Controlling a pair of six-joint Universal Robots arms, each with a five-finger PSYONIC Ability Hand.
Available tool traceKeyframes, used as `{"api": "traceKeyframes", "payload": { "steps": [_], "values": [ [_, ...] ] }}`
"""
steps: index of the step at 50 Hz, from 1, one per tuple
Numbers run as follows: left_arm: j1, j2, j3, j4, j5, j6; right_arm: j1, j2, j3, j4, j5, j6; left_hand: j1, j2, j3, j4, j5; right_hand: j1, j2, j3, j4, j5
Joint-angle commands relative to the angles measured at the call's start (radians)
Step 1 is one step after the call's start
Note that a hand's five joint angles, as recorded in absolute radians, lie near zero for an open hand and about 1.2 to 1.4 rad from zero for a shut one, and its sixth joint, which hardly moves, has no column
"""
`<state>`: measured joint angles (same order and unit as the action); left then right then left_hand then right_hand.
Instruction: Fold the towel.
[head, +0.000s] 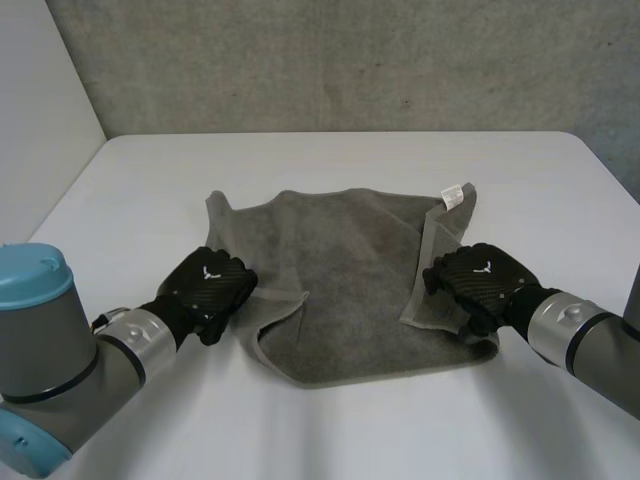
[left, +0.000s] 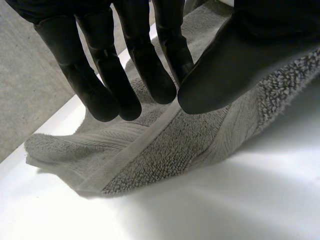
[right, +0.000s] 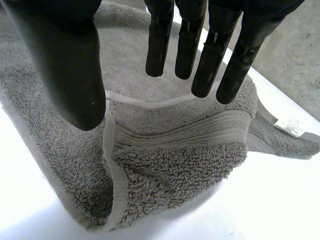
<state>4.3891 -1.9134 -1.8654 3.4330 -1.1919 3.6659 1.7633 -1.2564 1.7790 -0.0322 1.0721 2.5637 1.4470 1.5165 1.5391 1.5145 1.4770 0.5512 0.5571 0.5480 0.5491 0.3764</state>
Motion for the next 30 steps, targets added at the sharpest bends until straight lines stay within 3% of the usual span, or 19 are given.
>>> {"api": "traceKeyframes", "payload": {
  "steps": [1,16,18,19,20,21,22,30],
  "values": [
    [-0.076,-0.093,0.152,-0.054,-0.084,-0.184,0.088,0.107,-0.046,-0.063,0.149,0.036,-0.051,-0.12,-0.143,-0.118,-0.255,0.092,0.086,0.095,0.094,0.092],
    [-0.071,-0.072,0.16,-0.054,-0.08,-0.179,0.093,0.091,-0.036,-0.041,0.135,-0.184,-0.051,-0.12,-0.143,-0.118,-0.255,0.054,0.048,0.057,0.056,0.054],
    [-0.072,-0.043,0.163,-0.054,-0.074,-0.178,0.093,0.086,-0.046,-0.041,0.137,-0.189,-0.421,-0.49,-0.513,-0.488,-0.625,0.019,0.013,0.022,0.021,0.019],
    [-0.072,-0.042,0.163,-0.054,-0.074,-0.178,0.094,0.075,-0.055,-0.038,0.137,-0.189,-0.423,-0.493,-0.515,-0.491,-0.628,-0.04,-0.046,-0.037,-0.038,-0.04],
    [-0.077,-0.033,0.167,-0.054,-0.071,-0.176,0.094,0.075,-0.055,-0.038,0.137,-0.189,-0.702,-0.772,-0.794,-0.77,-0.907,-0.041,-0.046,-0.037,-0.038,-0.04],
    [-0.077,-0.033,0.167,-0.054,-0.071,-0.176,0.097,0.062,-0.062,-0.032,0.135,-0.189,-0.705,-0.774,-0.797,-0.772,-0.91,-0.093,-0.099,-0.09,-0.091,-0.093],
    [-0.082,-0.03,0.173,-0.054,-0.071,-0.176,0.099,0.054,-0.076,-0.023,0.135,-0.189,-0.85,-0.92,-0.942,-0.918,-1.055,-0.12,-0.125,-0.116,-0.117,-0.119],
    [-0.138,-0.045,0.268,-0.103,-0.067,-0.176,0.111,0.06,-0.133,0.008,0.137,-0.187,-1.019,-1.089,-1.111,-1.087,-1.224,-0.149,-0.155,-0.146,-0.147,-0.149]
  ]
}}
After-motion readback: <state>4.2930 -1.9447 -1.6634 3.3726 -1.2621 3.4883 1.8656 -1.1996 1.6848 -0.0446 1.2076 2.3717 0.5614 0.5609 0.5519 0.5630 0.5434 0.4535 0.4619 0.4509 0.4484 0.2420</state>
